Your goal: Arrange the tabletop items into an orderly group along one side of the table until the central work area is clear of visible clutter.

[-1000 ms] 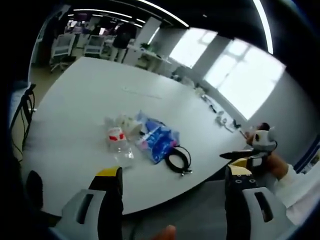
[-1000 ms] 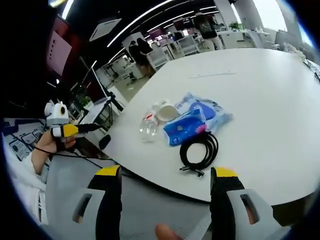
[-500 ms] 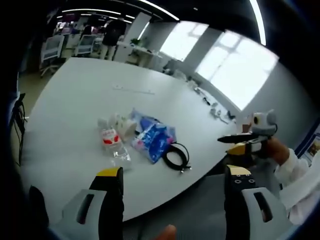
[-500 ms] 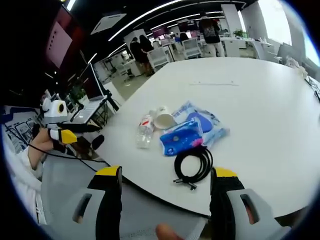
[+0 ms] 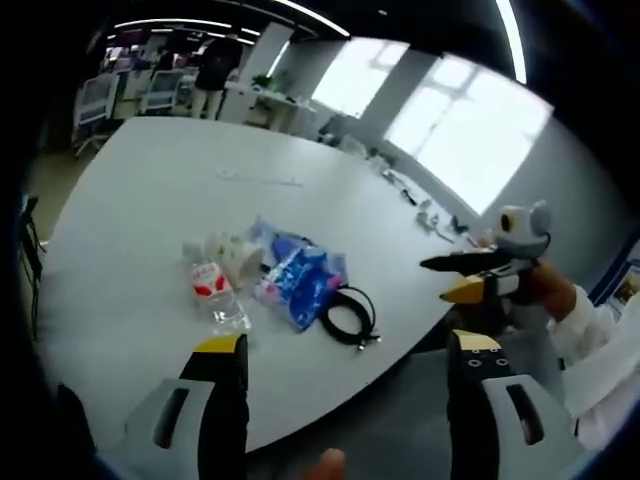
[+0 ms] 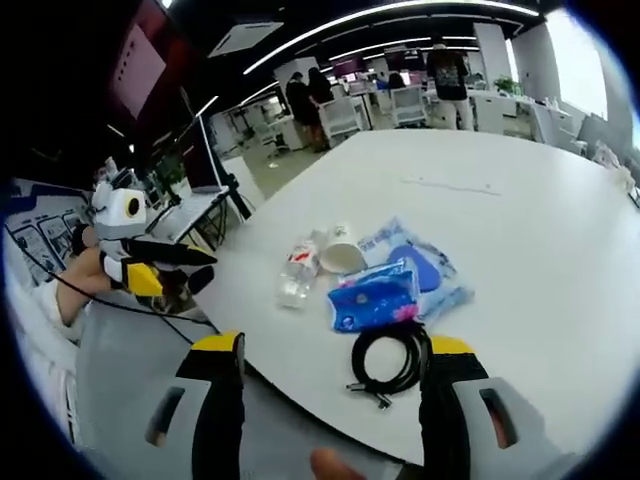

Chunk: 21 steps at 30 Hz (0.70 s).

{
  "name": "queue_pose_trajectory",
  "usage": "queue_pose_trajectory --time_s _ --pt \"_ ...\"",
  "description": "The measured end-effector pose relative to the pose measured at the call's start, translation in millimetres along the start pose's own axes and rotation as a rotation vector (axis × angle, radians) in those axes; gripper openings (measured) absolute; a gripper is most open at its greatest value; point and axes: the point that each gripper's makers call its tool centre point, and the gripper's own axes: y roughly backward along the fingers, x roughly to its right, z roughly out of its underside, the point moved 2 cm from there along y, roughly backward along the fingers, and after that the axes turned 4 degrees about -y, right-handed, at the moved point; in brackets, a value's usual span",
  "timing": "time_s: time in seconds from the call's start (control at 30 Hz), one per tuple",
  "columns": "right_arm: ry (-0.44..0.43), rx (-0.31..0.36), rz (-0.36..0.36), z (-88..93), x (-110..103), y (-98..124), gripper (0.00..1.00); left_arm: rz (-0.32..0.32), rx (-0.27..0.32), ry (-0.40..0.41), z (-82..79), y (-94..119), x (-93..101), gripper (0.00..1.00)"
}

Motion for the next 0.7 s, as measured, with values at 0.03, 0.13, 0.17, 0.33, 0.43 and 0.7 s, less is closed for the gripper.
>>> queue_pose_trajectory --time_s 0.03,0.13,0.17,0.33,0.43,0.7 --pt "0.010 -0.021 -0.005 1.1 4.5 -0.8 0.68 -0.005 0.000 0.001 0.3 -3.6 0.0 0.78" --pt "0.035 -0.030 -0.016 -3.7 13.0 1.2 0.68 -0.032 -0.010 0.019 2.0 -14.8 3.0 0.78" --pt "0.039 -0.023 -0.020 -6.6 17.0 2.0 0.67 -0.033 -0.012 0.022 2.2 -17.5 4.5 0.78" --pt "0.029 -0.009 -0.043 -12.4 27.8 -4.9 0.65 -0.053 -0.024 0.003 2.9 -27.0 12.9 0.77" --pt "0.049 -0.017 -0.054 -13.9 30.6 -11.6 0.64 -0.072 -0.063 0.001 6.9 -33.6 9.3 0.77" --pt "0.106 -0.076 -0.091 -12.4 43.0 -30.0 0.63 -0.095 -0.079 0.006 0.6 -56.5 5.7 0.76"
